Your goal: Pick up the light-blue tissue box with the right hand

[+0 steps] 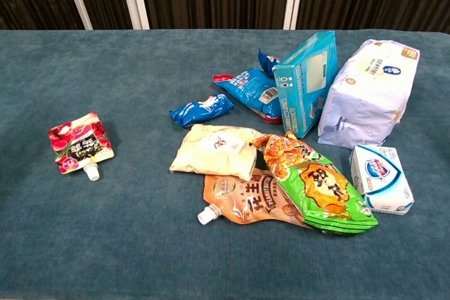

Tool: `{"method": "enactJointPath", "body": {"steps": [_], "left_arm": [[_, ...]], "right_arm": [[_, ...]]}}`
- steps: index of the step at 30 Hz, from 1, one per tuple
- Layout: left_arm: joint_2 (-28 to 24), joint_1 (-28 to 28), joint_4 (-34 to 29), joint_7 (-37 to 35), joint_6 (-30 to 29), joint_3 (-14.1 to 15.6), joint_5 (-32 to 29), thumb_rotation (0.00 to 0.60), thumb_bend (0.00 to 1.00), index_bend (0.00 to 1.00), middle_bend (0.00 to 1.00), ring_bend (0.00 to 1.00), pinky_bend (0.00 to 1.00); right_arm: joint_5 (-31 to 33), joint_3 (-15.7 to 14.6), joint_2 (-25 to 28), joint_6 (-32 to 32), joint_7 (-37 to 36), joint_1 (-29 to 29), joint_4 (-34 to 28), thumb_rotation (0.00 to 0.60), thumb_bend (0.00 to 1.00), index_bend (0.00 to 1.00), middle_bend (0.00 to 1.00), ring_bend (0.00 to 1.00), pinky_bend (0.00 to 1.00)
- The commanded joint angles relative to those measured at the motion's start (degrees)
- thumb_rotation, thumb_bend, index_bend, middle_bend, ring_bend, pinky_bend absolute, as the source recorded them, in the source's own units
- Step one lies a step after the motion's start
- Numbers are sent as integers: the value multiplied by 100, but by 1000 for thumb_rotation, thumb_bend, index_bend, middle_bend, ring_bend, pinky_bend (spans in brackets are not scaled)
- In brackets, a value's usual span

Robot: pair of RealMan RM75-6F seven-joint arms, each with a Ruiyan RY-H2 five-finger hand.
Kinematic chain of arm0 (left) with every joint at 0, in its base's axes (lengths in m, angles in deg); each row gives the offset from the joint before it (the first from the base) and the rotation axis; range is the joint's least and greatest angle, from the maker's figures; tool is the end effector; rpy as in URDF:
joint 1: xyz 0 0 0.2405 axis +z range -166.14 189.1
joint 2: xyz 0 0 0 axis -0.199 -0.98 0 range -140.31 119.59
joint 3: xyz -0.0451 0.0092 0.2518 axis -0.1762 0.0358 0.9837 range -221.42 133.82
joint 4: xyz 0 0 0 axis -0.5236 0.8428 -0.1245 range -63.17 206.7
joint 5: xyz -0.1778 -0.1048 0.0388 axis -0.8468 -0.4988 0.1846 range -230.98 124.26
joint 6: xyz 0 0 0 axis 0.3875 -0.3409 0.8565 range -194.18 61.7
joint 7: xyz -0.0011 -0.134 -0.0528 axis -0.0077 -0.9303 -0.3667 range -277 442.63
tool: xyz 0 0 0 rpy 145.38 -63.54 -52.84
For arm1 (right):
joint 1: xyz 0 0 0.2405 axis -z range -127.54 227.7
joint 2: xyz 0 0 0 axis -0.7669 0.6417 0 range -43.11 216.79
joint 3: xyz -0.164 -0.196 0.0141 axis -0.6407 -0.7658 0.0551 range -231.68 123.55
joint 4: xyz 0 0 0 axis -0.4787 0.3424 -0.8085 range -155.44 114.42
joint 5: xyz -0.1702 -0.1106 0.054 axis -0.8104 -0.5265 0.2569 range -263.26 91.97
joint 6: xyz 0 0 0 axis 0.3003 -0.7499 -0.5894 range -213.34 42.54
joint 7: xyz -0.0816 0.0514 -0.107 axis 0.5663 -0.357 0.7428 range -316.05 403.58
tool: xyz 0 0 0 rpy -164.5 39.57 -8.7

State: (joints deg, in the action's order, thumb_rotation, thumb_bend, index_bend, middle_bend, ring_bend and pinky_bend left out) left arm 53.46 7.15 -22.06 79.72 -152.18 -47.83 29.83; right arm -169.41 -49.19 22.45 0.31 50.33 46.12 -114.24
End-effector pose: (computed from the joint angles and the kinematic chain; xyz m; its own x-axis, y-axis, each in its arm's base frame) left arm -0.3118 0.1819 0.1658 0.3211 -0.0302 0.9466 0.9466 0.0422 -0.3198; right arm -0.3101 -0.1830 0.1637 0.4676 0.0311 0.8834 -0.8836 0.0423 0.4663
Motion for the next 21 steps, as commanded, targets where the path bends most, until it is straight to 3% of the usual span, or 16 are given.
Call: {"method": "enactJointPath", "body": {"steps": [1, 21], "left_arm": [[-1, -5, -10, 9, 4, -4, 1, 600, 446, 118, 9, 112, 77], [43, 8, 50, -31, -13, 35, 81, 600, 450, 118, 12, 112, 76]], "right_arm": [[-8, 16, 7, 4, -1, -12, -14, 600, 150, 31, 71, 185, 215], [-565, -315, 84, -319, -210, -169, 81, 600, 151, 32, 68, 190, 199]]}}
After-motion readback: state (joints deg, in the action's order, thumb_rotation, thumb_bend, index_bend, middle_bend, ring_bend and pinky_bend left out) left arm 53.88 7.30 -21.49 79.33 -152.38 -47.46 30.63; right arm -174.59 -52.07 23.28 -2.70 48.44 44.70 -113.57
